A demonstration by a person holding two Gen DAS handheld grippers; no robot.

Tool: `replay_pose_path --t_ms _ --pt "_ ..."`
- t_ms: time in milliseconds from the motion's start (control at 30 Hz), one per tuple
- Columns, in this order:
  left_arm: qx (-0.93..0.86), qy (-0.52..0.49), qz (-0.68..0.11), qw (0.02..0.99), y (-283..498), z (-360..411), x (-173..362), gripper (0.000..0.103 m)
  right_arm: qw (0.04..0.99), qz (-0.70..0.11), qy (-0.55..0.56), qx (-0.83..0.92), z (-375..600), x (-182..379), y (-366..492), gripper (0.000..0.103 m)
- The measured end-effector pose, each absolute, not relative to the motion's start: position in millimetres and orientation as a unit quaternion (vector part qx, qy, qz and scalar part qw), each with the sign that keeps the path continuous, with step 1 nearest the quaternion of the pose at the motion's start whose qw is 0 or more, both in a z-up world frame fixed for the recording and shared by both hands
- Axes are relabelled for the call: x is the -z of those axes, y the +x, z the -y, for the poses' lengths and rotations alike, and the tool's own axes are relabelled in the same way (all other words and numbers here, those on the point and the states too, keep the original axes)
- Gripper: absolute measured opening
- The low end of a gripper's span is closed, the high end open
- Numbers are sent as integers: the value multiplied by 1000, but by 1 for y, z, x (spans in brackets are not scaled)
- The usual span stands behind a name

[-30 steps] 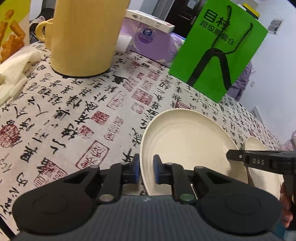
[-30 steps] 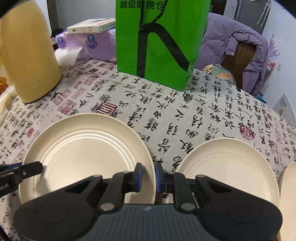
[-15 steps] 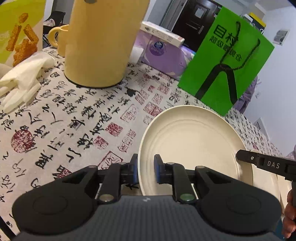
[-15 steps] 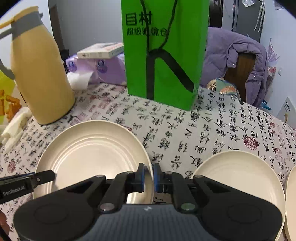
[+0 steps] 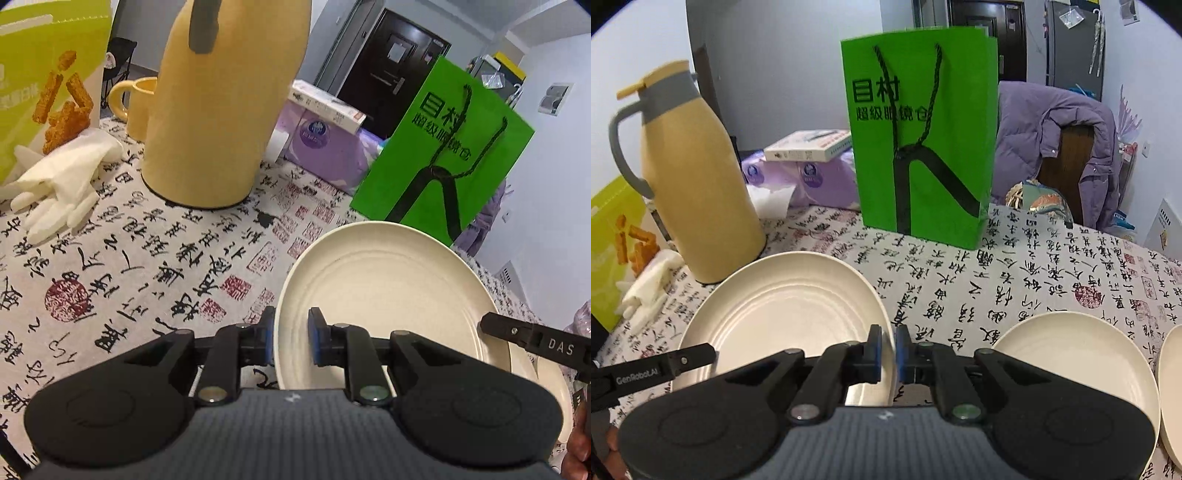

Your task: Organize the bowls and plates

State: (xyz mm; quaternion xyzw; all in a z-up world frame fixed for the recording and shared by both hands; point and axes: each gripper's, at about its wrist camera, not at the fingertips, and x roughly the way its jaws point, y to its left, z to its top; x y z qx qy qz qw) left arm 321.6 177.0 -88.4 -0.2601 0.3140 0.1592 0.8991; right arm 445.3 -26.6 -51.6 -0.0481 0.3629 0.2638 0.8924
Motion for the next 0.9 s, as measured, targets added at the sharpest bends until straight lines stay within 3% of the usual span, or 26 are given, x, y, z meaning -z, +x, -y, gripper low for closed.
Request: replay_pose_path --t_ms 900 --pt "-119 -232 -240 935 284 -150 35 17 934 -271 -1 -234 80 -6 345 8"
